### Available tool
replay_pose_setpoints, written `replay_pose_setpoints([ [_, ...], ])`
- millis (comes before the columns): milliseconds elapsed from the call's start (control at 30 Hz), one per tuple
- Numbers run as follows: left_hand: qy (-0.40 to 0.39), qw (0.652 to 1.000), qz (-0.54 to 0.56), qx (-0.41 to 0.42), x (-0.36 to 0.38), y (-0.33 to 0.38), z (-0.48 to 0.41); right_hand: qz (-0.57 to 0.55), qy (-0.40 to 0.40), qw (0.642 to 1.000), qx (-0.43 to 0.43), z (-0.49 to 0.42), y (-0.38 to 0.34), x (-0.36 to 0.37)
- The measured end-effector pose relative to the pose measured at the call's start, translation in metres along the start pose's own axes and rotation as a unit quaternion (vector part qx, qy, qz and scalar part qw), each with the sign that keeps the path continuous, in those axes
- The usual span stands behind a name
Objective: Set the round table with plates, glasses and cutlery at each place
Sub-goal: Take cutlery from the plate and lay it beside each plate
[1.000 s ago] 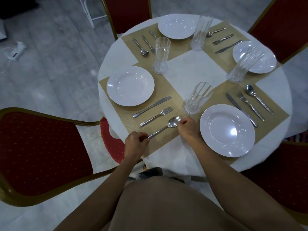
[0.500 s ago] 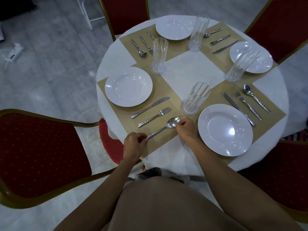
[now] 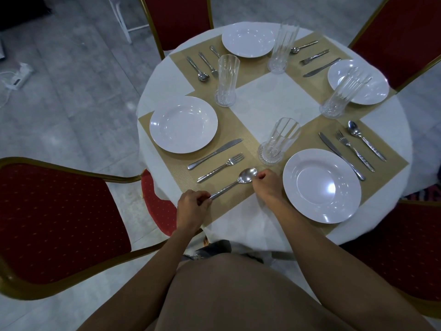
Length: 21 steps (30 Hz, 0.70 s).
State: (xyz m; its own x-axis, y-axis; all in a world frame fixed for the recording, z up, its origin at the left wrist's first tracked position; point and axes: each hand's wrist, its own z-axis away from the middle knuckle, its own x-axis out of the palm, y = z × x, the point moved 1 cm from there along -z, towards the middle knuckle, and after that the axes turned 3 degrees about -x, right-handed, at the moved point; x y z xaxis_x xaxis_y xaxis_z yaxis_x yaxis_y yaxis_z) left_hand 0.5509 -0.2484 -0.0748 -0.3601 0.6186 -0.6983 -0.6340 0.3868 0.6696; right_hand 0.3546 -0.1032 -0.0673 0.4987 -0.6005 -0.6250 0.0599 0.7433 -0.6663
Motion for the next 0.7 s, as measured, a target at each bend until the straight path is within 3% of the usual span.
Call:
replay_pose_setpoints([
  [267,0.002,1.0,0.011,0.002,-0.001,0.0,0.001,-0.023,-0.01,0.999,0.021,0.006,-0.006,-0.007],
  [433,0.001,0.998,0.066,-0.004,-0.01,0.001,-0.002,-0.04,0.034,0.998,0.03,0.012,-0.013,-0.015],
  [700,0.042,0.997,0.055,-0.022,-0.033,-0.007,-0.032,0.044,0.045,0.984,-0.166,0.021,-0.06,-0.011],
])
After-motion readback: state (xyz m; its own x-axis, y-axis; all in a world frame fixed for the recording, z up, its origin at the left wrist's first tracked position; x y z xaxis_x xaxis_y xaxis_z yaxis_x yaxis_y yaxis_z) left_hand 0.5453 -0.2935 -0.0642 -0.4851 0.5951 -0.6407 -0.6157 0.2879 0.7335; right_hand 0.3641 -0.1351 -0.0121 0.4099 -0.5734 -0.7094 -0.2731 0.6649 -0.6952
